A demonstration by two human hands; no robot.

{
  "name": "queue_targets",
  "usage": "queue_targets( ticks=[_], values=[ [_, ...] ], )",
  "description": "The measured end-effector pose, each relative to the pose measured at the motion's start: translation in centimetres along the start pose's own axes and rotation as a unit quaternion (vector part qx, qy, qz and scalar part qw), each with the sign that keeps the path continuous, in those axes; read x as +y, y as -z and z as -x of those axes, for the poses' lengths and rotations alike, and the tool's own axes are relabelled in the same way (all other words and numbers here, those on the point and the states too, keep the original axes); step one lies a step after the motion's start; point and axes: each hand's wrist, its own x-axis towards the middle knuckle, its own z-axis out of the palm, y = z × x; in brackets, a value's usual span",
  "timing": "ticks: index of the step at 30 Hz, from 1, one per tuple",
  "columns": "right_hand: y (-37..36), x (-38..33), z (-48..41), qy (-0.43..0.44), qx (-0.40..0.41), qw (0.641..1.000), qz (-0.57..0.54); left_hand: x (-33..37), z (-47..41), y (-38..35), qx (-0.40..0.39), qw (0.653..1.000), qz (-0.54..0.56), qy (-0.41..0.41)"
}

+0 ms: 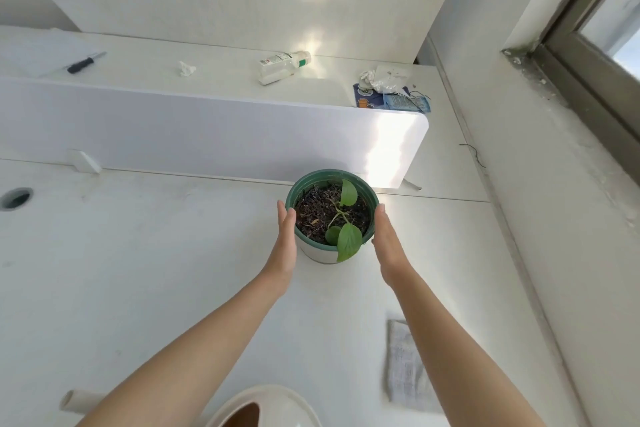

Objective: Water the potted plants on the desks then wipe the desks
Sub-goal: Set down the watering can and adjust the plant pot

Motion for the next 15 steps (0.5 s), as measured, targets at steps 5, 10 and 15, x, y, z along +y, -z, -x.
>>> queue_targets(
  ticks=[5,10,15],
  values=[
    [0.0,0.7,1.2,-0.019,0.137,0.989,-0.06,0.5,-1.7,1.5,0.039,0.999,0.024,0.009],
    [-1.9,1.6,2.4,-0.017,0.084,0.992,-0.095,1.3,-1.3,-0.4,-0.003,1.0,-0.001,0.013],
    [-0.4,0.4,-0.4,-0.035,0.083,0.992,-0.083,0.7,0.3,-2.8,0.014,1.0,0.002,0.008]
  ],
)
